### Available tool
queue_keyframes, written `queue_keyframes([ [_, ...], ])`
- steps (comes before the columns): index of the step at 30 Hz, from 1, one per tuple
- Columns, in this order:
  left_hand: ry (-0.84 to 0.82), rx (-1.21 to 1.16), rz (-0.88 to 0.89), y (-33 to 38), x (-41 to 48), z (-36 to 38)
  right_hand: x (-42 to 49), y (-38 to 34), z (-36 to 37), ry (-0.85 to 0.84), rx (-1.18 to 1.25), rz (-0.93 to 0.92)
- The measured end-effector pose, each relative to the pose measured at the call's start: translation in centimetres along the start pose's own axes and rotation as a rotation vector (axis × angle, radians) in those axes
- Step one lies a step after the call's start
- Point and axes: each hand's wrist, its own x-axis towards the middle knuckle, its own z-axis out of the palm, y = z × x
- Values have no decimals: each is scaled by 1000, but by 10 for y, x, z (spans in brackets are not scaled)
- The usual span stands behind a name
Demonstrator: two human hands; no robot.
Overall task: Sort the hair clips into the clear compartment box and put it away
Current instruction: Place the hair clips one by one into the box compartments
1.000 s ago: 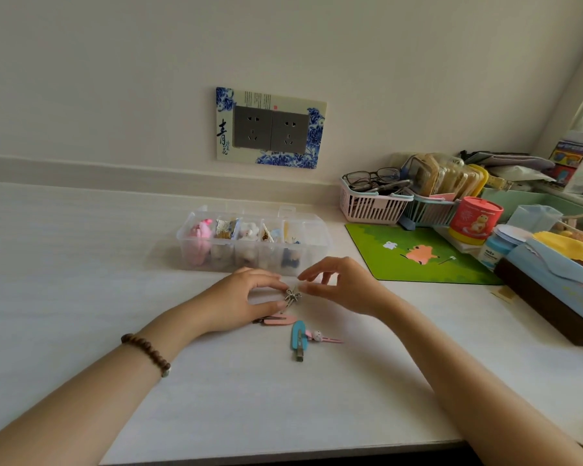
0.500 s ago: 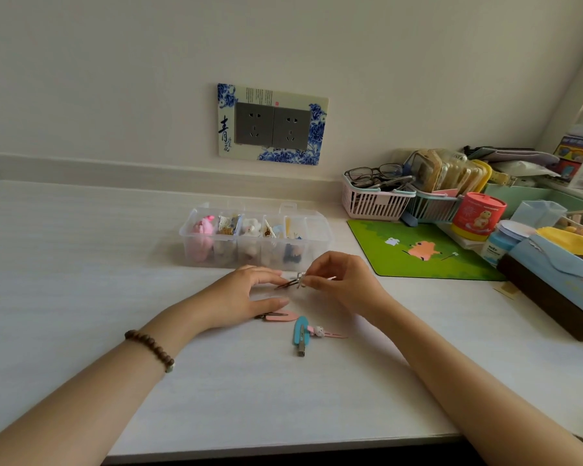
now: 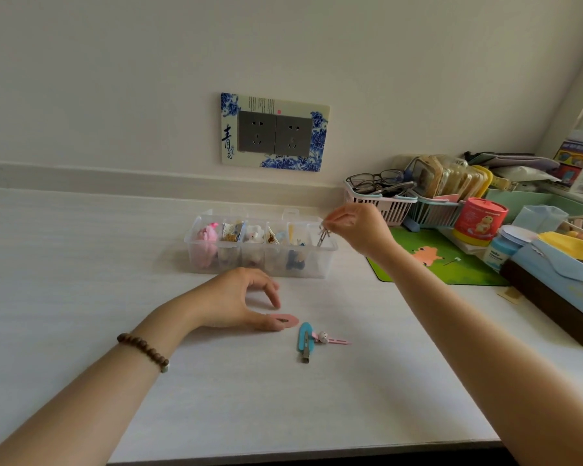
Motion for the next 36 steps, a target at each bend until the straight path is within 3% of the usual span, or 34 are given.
queue_keyframes([
  [3, 28, 11, 8, -4, 1, 0, -5, 6, 7, 24, -70, -18],
  [7, 56, -61, -23, -4, 1, 4, -24, -6, 5, 128, 95, -91],
  [10, 126, -204, -17, 4, 0, 7, -50, -20, 8, -37, 261, -116],
  [15, 270, -370, -25, 5, 4, 16, -74, -17, 28, -309, 284, -33],
  [20, 302, -417, -15, 2, 8, 20, -80, -9, 36, -368, 437, 60],
  [24, 259, -421, 1, 2, 9, 22, -77, -10, 33, -280, 558, 58],
  [27, 194, -388, -16, 2, 10, 23, -66, -15, 14, -58, 634, 56],
  [32, 148, -343, -14, 0, 10, 20, -27, -8, -12, 224, 443, 42],
  [36, 95, -332, 13, 2, 10, 20, -5, 2, -4, 169, 225, 42],
])
